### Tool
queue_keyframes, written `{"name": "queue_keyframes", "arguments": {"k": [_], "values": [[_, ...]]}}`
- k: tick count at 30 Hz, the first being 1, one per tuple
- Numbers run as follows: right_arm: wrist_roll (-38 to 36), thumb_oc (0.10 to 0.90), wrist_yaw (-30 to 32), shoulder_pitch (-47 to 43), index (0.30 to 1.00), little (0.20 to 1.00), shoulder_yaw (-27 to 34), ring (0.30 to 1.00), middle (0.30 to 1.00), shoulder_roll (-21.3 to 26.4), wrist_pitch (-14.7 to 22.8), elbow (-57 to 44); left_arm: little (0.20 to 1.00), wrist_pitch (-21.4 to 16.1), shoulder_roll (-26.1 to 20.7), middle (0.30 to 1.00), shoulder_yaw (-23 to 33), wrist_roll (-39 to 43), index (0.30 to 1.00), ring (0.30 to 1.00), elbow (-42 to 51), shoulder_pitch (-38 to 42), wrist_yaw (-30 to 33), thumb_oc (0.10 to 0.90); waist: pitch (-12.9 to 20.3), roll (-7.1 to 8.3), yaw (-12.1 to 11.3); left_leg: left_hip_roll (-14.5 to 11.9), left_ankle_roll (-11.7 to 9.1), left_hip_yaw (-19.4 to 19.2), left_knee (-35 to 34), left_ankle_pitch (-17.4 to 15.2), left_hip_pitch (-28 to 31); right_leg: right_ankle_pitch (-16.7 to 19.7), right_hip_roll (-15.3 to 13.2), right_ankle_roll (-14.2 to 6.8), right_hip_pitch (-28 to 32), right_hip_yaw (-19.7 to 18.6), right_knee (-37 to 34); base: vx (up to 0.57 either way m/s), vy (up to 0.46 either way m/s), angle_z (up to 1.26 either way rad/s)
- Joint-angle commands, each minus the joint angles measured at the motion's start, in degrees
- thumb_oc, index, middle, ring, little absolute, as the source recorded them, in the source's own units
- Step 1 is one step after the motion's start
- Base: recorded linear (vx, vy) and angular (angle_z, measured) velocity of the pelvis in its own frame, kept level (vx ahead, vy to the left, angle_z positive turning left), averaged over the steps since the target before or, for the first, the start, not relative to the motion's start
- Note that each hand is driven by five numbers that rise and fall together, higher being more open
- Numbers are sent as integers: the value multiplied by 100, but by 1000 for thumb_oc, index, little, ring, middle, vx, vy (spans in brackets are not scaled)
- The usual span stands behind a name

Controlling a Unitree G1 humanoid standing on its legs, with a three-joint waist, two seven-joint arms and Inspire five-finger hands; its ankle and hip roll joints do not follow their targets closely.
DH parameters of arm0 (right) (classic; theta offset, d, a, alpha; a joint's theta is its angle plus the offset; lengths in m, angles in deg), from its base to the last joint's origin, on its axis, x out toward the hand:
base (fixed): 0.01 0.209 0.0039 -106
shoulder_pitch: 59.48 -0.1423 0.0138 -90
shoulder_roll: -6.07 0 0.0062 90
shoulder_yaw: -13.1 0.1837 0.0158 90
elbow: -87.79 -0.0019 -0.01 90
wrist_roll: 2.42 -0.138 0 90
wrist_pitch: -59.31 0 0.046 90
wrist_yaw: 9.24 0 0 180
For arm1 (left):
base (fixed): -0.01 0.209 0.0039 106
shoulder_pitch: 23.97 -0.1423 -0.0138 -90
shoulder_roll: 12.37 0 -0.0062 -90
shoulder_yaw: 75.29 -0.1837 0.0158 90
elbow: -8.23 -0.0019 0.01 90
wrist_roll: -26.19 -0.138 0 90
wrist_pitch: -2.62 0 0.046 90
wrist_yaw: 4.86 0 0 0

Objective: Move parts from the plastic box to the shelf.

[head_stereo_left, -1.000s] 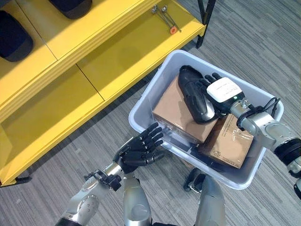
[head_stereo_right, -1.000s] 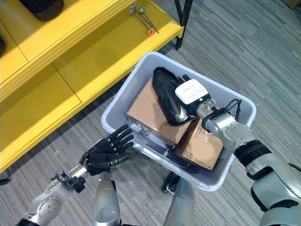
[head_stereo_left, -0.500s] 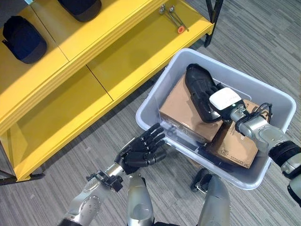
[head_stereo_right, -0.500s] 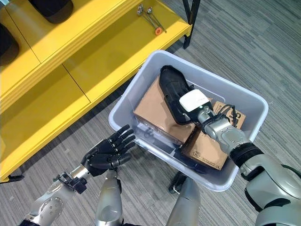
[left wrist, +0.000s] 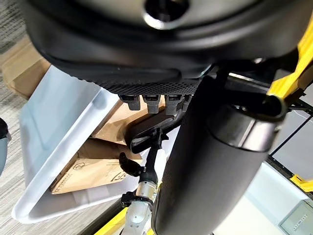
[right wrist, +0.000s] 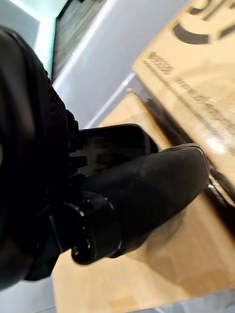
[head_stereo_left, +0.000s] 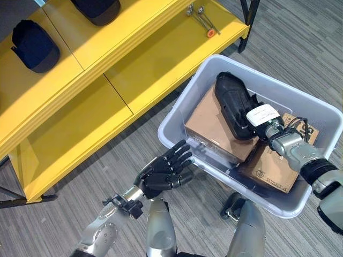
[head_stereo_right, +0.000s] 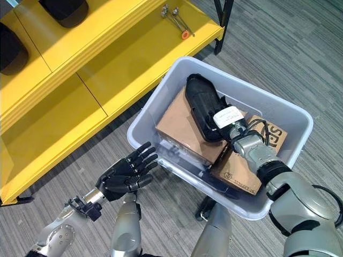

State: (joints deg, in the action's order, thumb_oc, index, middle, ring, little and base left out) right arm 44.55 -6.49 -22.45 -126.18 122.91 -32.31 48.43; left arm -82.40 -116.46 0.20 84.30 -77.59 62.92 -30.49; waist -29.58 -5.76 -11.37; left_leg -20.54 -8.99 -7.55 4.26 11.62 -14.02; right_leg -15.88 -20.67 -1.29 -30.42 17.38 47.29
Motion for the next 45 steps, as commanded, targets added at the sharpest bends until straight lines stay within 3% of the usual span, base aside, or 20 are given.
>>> {"name": "queue_keyframes", "arguments": {"k": [1, 8, 13, 16, 18, 19, 22, 24, 26, 27, 32, 36, 45], "values": [[-174, 900, 233, -1069, 1000, 1000, -120, 1000, 1000, -147, 4, 604, 1000, -148, 13, 1000, -61, 143, 1000, 1000, 776, 379, -370, 900, -21, 97, -166, -296, -124, 31, 447, -307, -13, 452, -83, -418, 474, 120, -689, -14, -38, 2], [-481, 900, 65, -1329, 1000, 1000, -99, 1000, 1000, -415, 122, 790, 1000, -109, 24, 1000, -63, 186, 1000, 1000, 833, 376, -314, 900, -22, 35, -254, -202, -93, 151, 702, -354, -396, 501, -115, -417, 147, 94, -643, -18, 9, -1], [-365, 900, -368, -1467, 1000, 1000, -113, 1000, 1000, -660, -340, 695, 1000, -124, 43, 1000, -27, 244, 1000, 1000, 921, 374, -165, 900, -22, 6, -320, 4, 36, 321, 1203, -657, -1042, 481, -164, -406, -386, -14, -442, -77, 40, -5], [-667, 900, -593, -1504, 1000, 1000, -130, 1000, 1000, -835, -653, 753, 1000, -145, 44, 1000, -43, 269, 1000, 1000, 943, 406, -49, 900, -22, -52, -374, 126, 118, 413, 1464, -834, -1449, 468, -193, -394, -652, -36, -337, -85, 33, 0], [-1574, 900, -739, -1454, 1000, 1000, -54, 1000, 1000, -954, -872, 803, 1000, -148, 71, 1000, -28, 235, 1000, 1000, 959, 406, -17, 900, -22, -95, -402, 180, 160, 442, 1587, -937, -1688, 488, -225, -391, -805, -31, -295, -70, 27, 5], [-2390, 900, -908, -1385, 1000, 1000, 114, 1000, 1000, -1058, -1054, 883, 1000, -98, 106, 1000, -10, 214, 1000, 1000, 1012, 413, 23, 900, -22, -136, -417, 220, 188, 450, 1653, -1014, -1820, 505, -247, -384, -879, -31, -301, -49, 25, 9], [-3542, 900, -1023, -1251, 1000, 1000, 539, 1000, 1000, -1276, -969, 1092, 1000, -41, 112, 1000, 12, 237, 1000, 1000, 1053, 453, 68, 900, -22, -186, -429, 267, 203, 460, 1717, -1078, -1936, 532, -274, -376, -949, -37, -308, -44, 31, 5], [-4075, 900, -1225, -1127, 1000, 1000, 847, 1000, 1000, -1396, -962, 1141, 1000, 34, 159, 1000, 80, 203, 1000, 1000, 1089, 460, 24, 900, -22, -213, -440, 297, 214, 458, 1736, -1131, -1934, 536, -301, -367, -950, -28, -309, -23, 29, -5], [-4142, 900, -1229, -1100, 1000, 1000, 885, 1000, 1000, -1418, -965, 1147, 1000, 44, 158, 1000, 80, 207, 1000, 1000, 1100, 466, 34, 900, -22, -216, -441, 305, 211, 460, 1733, -1131, -1929, 538, -301, -369, -940, -26, -316, -1, 10, 5], [-4731, 900, -1288, -949, 1000, 1000, 1100, 1000, 1000, -1546, -1111, 1126, 1000, 75, 201, 1000, 89, 229, 1000, 1000, 1122, 491, 67, 900, -22, -221, -433, 326, 215, 448, 1737, -1142, -1899, 535, -292, -366, -894, -25, -338, -3, 31, 10], [-6647, 900, -1002, -623, 1000, 1000, 1667, 1000, 1000, -1871, -1235, 954, 1000, 31, 302, 1000, 43, 199, 1000, 1000, 1090, 566, 132, 900, -22, -201, -366, 318, 222, 348, 1716, -1153, -1708, 528, -244, -339, -699, -41, -455, -1, 37, -1], [-8029, 900, -837, -506, 1000, 1000, 2319, 1000, 1000, -2147, -1131, 930, 1000, -56, 386, 1000, -52, 186, 1000, 1000, 1008, 645, 197, 900, -22, -204, -318, 343, 215, 289, 1698, -1172, -1520, 503, -212, -335, -503, -54, -534, 16, 49, -2], [-8841, 900, -434, -312, 1000, 1000, 2856, 1000, 1000, -2567, -1006, 730, 1000, -335, 496, 1000, -264, 193, 1000, 1000, 877, 673, 308, 900, -22, -226, -220, 404, 225, 185, 1672, -1221, -1283, 477, -162, -322, -300, -130, -614, 25, 53, -5]]}}
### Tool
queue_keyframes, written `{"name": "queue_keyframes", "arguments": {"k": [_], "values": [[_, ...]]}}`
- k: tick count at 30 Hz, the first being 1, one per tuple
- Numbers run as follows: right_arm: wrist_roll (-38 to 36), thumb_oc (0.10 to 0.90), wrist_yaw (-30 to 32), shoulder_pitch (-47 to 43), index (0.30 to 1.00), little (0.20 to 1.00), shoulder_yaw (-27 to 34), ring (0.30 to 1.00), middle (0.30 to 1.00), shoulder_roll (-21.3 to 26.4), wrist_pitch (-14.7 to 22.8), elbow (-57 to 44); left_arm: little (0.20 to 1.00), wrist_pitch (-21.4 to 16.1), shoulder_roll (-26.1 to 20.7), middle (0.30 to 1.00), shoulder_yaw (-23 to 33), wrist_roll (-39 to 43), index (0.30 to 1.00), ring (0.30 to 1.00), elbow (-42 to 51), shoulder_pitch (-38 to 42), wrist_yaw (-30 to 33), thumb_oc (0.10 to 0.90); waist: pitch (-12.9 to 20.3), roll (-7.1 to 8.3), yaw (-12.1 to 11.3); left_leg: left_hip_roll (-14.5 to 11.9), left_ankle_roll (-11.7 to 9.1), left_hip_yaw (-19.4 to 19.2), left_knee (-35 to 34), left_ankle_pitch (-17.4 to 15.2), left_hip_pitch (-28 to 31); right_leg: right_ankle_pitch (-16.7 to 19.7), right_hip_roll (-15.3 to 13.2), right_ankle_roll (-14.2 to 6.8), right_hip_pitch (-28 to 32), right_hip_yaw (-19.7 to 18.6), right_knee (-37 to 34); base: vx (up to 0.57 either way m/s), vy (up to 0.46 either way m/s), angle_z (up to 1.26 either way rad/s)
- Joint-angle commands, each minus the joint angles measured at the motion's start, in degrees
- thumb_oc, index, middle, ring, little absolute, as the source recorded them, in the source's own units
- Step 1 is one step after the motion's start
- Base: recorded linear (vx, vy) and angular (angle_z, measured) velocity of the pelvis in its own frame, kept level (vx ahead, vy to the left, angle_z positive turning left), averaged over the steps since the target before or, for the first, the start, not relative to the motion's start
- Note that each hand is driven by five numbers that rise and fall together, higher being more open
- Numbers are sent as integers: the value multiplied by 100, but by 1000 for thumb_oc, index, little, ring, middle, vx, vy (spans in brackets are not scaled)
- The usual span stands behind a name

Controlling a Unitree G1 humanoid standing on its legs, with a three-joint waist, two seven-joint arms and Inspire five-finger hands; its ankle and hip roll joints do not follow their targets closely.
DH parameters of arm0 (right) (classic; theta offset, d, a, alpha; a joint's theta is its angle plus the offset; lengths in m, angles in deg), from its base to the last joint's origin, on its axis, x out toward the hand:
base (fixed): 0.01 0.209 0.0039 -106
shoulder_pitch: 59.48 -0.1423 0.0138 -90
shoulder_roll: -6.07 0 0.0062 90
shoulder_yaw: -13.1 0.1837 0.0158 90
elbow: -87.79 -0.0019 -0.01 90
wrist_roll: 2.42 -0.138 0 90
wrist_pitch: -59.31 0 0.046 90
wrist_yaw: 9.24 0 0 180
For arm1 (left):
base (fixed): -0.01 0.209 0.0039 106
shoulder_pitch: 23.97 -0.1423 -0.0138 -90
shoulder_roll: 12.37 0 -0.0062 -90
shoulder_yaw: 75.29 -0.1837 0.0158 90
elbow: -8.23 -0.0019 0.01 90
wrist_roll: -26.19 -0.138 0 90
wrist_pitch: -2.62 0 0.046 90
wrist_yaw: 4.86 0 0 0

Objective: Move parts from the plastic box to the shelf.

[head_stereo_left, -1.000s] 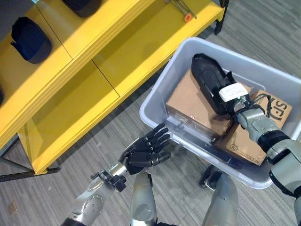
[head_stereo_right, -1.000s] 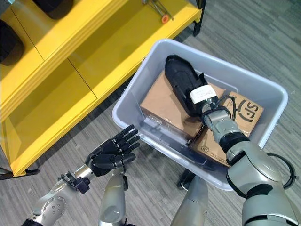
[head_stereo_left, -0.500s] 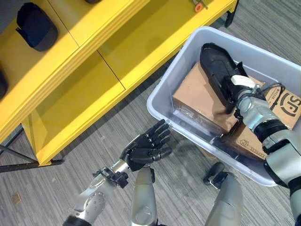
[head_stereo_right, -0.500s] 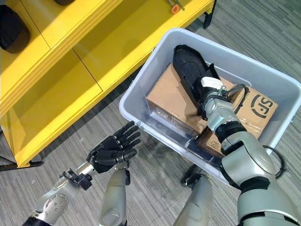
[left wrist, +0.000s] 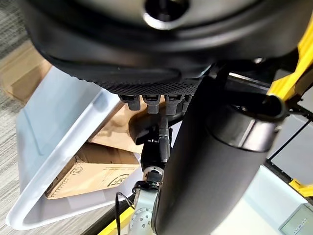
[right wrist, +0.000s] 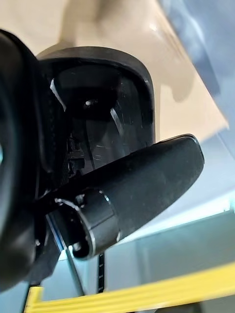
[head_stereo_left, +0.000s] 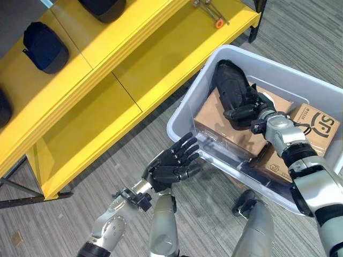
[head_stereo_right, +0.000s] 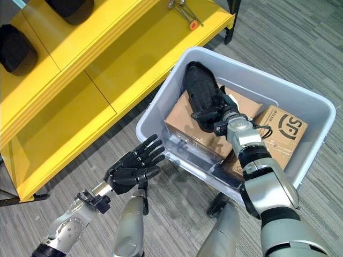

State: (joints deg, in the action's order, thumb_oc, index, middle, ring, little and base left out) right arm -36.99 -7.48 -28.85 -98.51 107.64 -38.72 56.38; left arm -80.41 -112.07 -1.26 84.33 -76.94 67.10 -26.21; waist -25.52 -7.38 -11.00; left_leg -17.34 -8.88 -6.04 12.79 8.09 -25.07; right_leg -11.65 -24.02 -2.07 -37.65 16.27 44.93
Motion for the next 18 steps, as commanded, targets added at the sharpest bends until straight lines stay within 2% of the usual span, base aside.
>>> {"name": "queue_keyframes", "arguments": {"k": [1, 6, 7, 8, 10, 11, 12, 16, 18], "values": [[-839, 900, -256, 365, 1000, 1000, 125, 1000, 1000, -1126, -396, -143, 1000, -598, 75, 1000, -165, 171, 1000, 1000, 793, 242, -104, 900, -427, -68, -246, 101, 220, 22, 829, -878, -156, 59, 177, -243, 449, -29, -387, 25, 36, -3], [-1373, 900, 109, 448, 1000, 1000, 179, 1000, 1000, -1323, -433, -256, 1000, -689, 94, 1000, -260, 188, 1000, 1000, 783, 246, 8, 900, -427, -85, -231, 147, 238, 13, 877, -925, -129, 61, 188, -244, 487, -60, -380, 41, 36, 0], [-1898, 900, 279, 470, 1000, 1000, 257, 1000, 1000, -1408, -341, -215, 1000, -714, 120, 1000, -320, 157, 1000, 1000, 769, 253, 31, 900, -427, -98, -228, 157, 251, 0, 879, -963, -119, 71, 194, -246, 500, -71, -393, 42, 23, -3], [-2086, 900, 295, 476, 1000, 1000, 289, 1000, 1000, -1425, -316, -208, 1000, -721, 125, 1000, -334, 150, 1000, 1000, 766, 258, 39, 900, -427, -101, -226, 160, 252, -5, 875, -966, -111, 73, 199, -247, 510, -73, -403, 42, 27, -2], [-2765, 900, 173, 476, 1000, 1000, 505, 1000, 1000, -1480, -288, -160, 1000, -748, 131, 1000, -377, 154, 1000, 1000, 776, 253, 77, 900, -427, -116, -210, 176, 255, -17, 868, -974, -94, 68, 222, -243, 527, -92, -423, 31, 37, -1], [-3571, 900, -158, 544, 1000, 1000, 629, 1000, 1000, -1533, -260, -181, 1000, -816, 130, 1000, -436, 180, 1000, 1000, 752, 234, 86, 900, -427, -127, -195, 189, 255, -36, 858, -976, -75, 77, 235, -251, 546, -111, -452, 28, 38, -2], [-3680, 900, -207, 561, 1000, 1000, 645, 1000, 1000, -1547, -253, -198, 1000, -825, 126, 1000, -441, 179, 1000, 1000, 751, 225, 79, 900, -427, -130, -192, 189, 254, -39, 857, -971, -73, 79, 237, -251, 547, -114, -454, 23, 35, -1], [-4910, 900, -730, 760, 1000, 1000, 800, 1000, 1000, -1658, 17, -458, 1000, -963, 113, 1000, -514, 195, 1000, 1000, 743, 120, -26, 900, -427, -177, -143, 208, 259, -79, 870, -947, -50, 88, 243, -264, 540, -162, -466, 9, 34, -1], [-5416, 900, -755, 970, 1000, 1000, 836, 1000, 1000, -1789, 347, -777, 1000, -1075, 98, 1000, -554, 220, 1000, 1000, 732, 32, -76, 900, -427, -199, -91, 221, 277, -123, 873, -964, -22, 112, 243, -281, 546, -205, -491, 2, 51, 0]]}}
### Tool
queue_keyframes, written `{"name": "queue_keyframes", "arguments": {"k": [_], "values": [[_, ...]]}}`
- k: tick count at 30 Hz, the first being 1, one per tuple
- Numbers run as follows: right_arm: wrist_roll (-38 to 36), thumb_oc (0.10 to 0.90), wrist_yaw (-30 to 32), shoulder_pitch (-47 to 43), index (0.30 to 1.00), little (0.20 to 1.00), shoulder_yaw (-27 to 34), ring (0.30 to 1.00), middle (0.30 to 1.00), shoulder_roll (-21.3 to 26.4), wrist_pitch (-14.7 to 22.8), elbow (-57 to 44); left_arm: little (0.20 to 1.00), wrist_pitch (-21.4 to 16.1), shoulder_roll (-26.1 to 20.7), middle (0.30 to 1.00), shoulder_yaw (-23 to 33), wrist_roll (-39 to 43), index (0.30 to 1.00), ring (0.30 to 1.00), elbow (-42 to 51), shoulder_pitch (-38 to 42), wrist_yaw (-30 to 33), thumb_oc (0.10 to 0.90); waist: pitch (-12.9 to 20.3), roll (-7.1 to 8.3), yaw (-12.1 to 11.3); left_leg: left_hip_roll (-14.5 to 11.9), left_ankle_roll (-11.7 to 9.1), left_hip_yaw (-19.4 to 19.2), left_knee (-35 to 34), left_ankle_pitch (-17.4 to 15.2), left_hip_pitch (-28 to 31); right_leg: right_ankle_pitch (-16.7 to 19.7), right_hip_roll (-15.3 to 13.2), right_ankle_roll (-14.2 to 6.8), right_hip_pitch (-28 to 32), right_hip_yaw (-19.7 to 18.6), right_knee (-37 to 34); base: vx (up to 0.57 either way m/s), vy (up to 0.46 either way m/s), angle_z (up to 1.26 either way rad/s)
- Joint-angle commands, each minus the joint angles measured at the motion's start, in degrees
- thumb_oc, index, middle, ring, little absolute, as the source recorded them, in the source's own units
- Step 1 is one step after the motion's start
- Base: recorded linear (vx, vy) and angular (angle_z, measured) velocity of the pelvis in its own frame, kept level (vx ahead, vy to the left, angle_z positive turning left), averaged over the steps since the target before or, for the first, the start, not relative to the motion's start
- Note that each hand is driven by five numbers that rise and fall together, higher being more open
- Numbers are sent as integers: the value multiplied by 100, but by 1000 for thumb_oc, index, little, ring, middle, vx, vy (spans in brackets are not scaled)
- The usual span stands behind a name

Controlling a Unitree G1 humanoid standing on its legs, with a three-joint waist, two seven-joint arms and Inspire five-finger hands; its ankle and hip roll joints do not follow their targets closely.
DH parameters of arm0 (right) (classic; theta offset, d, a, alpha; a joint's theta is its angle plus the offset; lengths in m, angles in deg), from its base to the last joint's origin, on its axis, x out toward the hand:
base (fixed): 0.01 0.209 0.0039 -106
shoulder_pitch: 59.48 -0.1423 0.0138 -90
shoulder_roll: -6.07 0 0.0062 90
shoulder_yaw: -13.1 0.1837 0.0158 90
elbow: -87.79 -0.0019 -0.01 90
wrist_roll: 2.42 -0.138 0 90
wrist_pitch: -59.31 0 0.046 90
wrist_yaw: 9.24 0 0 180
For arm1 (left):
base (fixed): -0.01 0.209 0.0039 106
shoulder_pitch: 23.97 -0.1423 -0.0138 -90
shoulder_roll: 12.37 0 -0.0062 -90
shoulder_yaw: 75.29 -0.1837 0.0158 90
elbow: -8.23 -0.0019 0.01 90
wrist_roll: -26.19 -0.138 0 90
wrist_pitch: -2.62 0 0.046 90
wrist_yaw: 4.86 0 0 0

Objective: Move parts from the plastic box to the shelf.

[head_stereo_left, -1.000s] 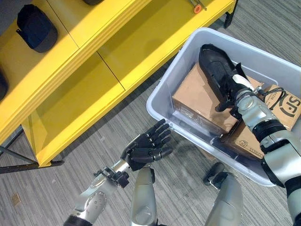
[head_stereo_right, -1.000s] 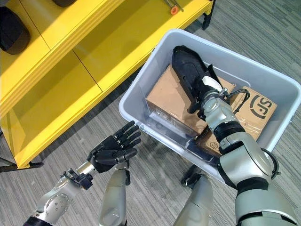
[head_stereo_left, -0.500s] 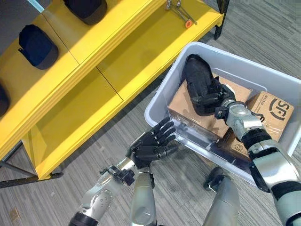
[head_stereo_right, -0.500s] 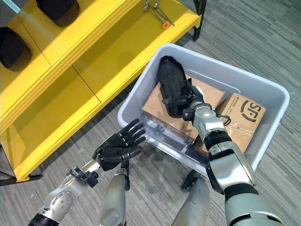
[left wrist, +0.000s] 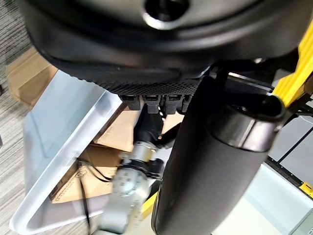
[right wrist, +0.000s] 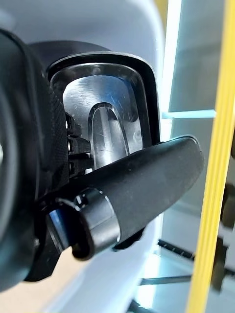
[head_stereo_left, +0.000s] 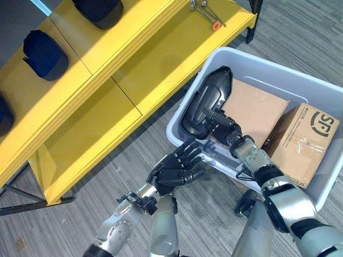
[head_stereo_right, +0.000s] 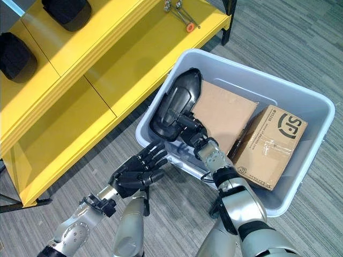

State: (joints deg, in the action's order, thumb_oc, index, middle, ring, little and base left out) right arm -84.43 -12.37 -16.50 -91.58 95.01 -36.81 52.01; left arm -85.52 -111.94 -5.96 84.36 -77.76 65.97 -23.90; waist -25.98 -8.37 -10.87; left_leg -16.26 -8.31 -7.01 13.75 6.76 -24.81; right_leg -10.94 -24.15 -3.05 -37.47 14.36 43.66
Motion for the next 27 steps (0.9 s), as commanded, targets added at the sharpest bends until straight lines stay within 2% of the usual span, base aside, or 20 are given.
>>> {"name": "queue_keyframes", "arguments": {"k": [1, 4, 6, 8, 13, 14, 15, 22, 27], "values": [[-911, 900, -278, -139, 1000, 1000, 129, 1000, 1000, -592, 364, -528, 1000, -642, 77, 1000, -136, 202, 1000, 1000, 850, 106, -268, 900, -382, -108, -72, 115, 222, -53, 774, -825, -43, 54, 262, -190, 530, -35, -390, -6, 41, 0], [-937, 900, -166, 121, 1000, 1000, -2, 1000, 1000, -820, 728, -962, 1000, -804, 109, 1000, -231, 162, 1000, 1000, 900, 50, -196, 900, -382, -136, 6, 111, 235, -109, 754, -802, -40, 89, 290, -197, 506, -89, -441, -13, 56, -2], [-564, 900, -48, 188, 1000, 1000, -77, 1000, 1000, -868, 847, -1101, 1000, -875, 132, 1000, -268, 151, 1000, 1000, 913, 22, -163, 900, -382, -151, 33, 112, 240, -142, 722, -793, -25, 106, 300, -191, 513, -109, -481, -12, 47, -5], [-360, 900, 31, 242, 1000, 1000, -227, 1000, 1000, -938, 1123, -1208, 1000, -932, 150, 1000, -317, 173, 1000, 1000, 893, 19, -161, 900, -382, -167, 57, 108, 229, -178, 713, -760, 0, 131, 301, -186, 523, -128, -515, -5, 35, -5], [-449, 900, -76, 163, 1000, 1000, -176, 1000, 1000, -844, 1628, -1330, 1000, -937, 125, 1000, -360, 204, 1000, 1000, 933, -15, -181, 900, -382, -175, 67, 95, 226, -208, 721, -749, 51, 143, 279, -189, 554, -139, -483, 0, 0, 0], [-439, 900, -14, 147, 1000, 1000, -155, 1000, 1000, -827, 1782, -1354, 1000, -935, 120, 1000, -366, 201, 1000, 1000, 936, -17, -186, 900, -382, -175, 70, 94, 225, -210, 724, -748, 57, 143, 277, -191, 560, -140, -480, 0, 0, 0], [-634, 900, 75, 67, 1000, 1000, -17, 1000, 1000, -726, 2127, -1449, 1000, -928, 83, 1000, -380, 189, 1000, 1000, 995, -47, -184, 900, -382, -173, 72, 94, 230, -220, 724, -759, 99, 144, 269, -193, 600, -135, -477, 0, 0, 0], [-440, 900, 442, -262, 1000, 1000, 444, 1000, 1000, -434, 2500, -1600, 1000, -943, 64, 1000, -435, 189, 1000, 1000, 1092, -31, -70, 900, -382, -184, 114, 114, 220, -233, 704, -753, 240, 114, 278, -193, 718, -144, -491, 1, 1, 0], [-438, 900, 713, -627, 1000, 1000, 899, 1000, 1000, 46, 2794, -1482, 1000, -840, -1, 1000, -438, 233, 1000, 1000, 1147, -63, -155, 900, -382, -228, 151, 152, 207, -256, 698, -755, 416, 93, 258, -192, 852, -175, -509, 18, 17, -5]]}}
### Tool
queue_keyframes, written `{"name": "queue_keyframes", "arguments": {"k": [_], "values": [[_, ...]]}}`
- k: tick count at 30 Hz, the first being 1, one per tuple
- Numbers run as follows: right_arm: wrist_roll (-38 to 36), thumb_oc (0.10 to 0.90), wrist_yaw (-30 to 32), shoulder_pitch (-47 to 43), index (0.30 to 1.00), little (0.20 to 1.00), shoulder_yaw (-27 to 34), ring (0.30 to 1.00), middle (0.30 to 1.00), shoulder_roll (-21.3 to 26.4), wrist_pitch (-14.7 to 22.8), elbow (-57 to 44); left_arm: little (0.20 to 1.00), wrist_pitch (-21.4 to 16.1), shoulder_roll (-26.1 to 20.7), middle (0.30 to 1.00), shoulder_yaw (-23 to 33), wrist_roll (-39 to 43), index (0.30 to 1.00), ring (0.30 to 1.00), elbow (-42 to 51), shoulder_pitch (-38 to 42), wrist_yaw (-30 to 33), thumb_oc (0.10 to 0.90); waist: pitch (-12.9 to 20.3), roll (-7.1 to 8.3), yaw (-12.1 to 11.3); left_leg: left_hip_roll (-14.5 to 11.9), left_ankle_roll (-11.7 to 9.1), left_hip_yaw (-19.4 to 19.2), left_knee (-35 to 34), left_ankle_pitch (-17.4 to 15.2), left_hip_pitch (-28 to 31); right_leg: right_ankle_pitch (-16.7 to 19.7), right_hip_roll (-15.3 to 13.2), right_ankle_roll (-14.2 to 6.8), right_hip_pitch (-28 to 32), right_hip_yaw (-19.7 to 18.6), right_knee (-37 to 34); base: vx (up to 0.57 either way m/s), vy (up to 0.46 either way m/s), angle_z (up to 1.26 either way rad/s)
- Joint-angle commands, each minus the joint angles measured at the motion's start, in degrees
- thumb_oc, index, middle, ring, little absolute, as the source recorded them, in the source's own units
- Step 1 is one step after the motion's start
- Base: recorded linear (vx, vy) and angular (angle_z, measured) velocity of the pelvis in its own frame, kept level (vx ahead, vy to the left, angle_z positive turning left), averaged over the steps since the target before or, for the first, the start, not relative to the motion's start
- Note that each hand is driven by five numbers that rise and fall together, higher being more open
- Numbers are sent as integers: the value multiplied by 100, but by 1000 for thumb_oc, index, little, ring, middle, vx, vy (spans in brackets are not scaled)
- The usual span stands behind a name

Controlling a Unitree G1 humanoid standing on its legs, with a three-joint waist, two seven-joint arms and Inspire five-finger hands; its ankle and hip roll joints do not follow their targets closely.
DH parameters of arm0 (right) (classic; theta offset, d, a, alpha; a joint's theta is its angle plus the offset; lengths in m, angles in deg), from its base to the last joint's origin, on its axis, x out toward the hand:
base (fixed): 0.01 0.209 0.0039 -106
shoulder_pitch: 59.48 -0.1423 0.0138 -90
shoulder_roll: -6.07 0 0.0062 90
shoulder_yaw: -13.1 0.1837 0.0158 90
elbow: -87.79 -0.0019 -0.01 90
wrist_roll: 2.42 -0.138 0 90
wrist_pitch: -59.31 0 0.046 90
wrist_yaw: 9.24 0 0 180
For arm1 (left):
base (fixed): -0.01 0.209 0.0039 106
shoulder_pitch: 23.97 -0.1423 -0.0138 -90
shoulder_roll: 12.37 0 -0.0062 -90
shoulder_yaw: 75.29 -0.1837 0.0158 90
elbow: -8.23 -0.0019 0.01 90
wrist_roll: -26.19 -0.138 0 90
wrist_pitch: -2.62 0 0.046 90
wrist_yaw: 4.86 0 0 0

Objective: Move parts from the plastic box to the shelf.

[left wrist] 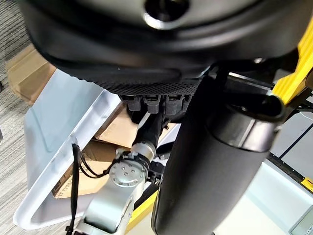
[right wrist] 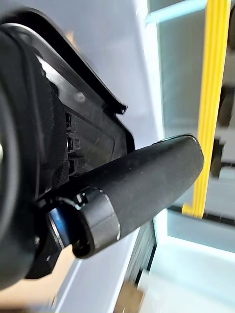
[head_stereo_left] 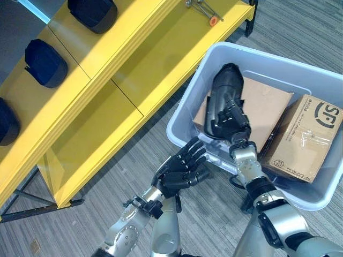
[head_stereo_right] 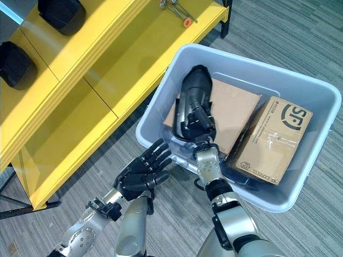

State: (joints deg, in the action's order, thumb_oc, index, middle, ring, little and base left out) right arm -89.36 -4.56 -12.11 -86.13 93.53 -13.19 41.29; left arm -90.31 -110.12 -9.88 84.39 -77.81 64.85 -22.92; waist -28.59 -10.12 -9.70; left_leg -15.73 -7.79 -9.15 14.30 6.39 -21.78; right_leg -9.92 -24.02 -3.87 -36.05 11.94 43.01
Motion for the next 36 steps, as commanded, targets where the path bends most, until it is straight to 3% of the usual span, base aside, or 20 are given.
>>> {"name": "queue_keyframes", "arguments": {"k": [1, 6, 7, 8, 9, 16, 23, 31, 36], "values": [[-9, 900, -111, -1137, 1000, 1000, 475, 1000, 1000, 338, 491, -354, 1000, -341, -219, 1000, -50, 282, 1000, 1000, 1174, 55, -267, 900, -120, -71, 49, 108, 155, -48, 647, -726, 156, -23, 231, -114, 740, 59, -435, 21, 26, -4], [-29, 900, -92, -1239, 1000, 1000, 763, 1000, 1000, 647, 428, -422, 1000, -309, -295, 1000, -59, 362, 1000, 1000, 1241, 15, -307, 900, -120, -119, 101, 166, 162, -54, 659, -761, 277, -47, 227, -124, 850, 28, -465, -8, 9, -1], [11, 900, -82, -1269, 1000, 1000, 789, 1000, 1000, 681, 378, -459, 1000, -322, -300, 1000, -46, 382, 1000, 1000, 1243, 26, -325, 900, -120, -145, 112, 140, 211, -111, 629, -639, 210, 70, 242, -61, 786, 70, -514, 0, 0, 0], [38, 900, -82, -1260, 1000, 1000, 798, 1000, 1000, 693, 337, -463, 1000, -321, -303, 1000, -55, 397, 1000, 1000, 1235, 14, -335, 900, -120, -141, 117, 168, 162, -61, 655, -740, 296, -29, 233, -117, 864, 15, -492, -57, 29, -1], [64, 900, -84, -1269, 1000, 1000, 803, 1000, 1000, 703, 233, -490, 1000, -343, -303, 1000, -54, 420, 1000, 1000, 1224, 18, -345, 900, -120, -166, 132, 152, 206, -123, 636, -625, 252, 73, 244, -62, 825, 55, -539, 11, 32, -3], [249, 900, -71, -1012, 1000, 1000, 484, 1000, 1000, 481, -348, -843, 1000, -412, -241, 1000, -32, 437, 1000, 1000, 1129, -73, -475, 900, -120, -171, 195, 188, 161, -152, 625, -728, 455, -22, 223, -116, 962, -35, -538, 16, 26, -7], [330, 900, 64, -824, 1000, 1000, 101, 1000, 1000, 115, -311, -1024, 1000, -477, -195, 1000, -38, 372, 1000, 1000, 1085, -103, -526, 900, -120, -161, 190, 176, 163, -182, 562, -687, 478, 16, 217, -118, 930, -32, -544, 8, 3, 0], [-769, 900, -340, -498, 1000, 1000, -385, 1000, 1000, -453, -84, -1427, 1000, -595, -101, 1000, -131, 189, 1000, 1000, 1043, -143, -545, 900, -120, -125, 191, 125, 173, -241, 464, -657, 535, 119, 219, -150, 939, -23, -622, 0, 0, 0], [-867, 900, -462, -603, 1000, 1000, -802, 1000, 1000, -642, -123, -1707, 1000, -622, -96, 1000, -225, 148, 1000, 1000, 1051, -102, -456, 900, -120, -125, 154, 131, 182, -245, 452, -651, 547, 159, 192, -171, 970, 0, -653, 0, 0, 0]]}}
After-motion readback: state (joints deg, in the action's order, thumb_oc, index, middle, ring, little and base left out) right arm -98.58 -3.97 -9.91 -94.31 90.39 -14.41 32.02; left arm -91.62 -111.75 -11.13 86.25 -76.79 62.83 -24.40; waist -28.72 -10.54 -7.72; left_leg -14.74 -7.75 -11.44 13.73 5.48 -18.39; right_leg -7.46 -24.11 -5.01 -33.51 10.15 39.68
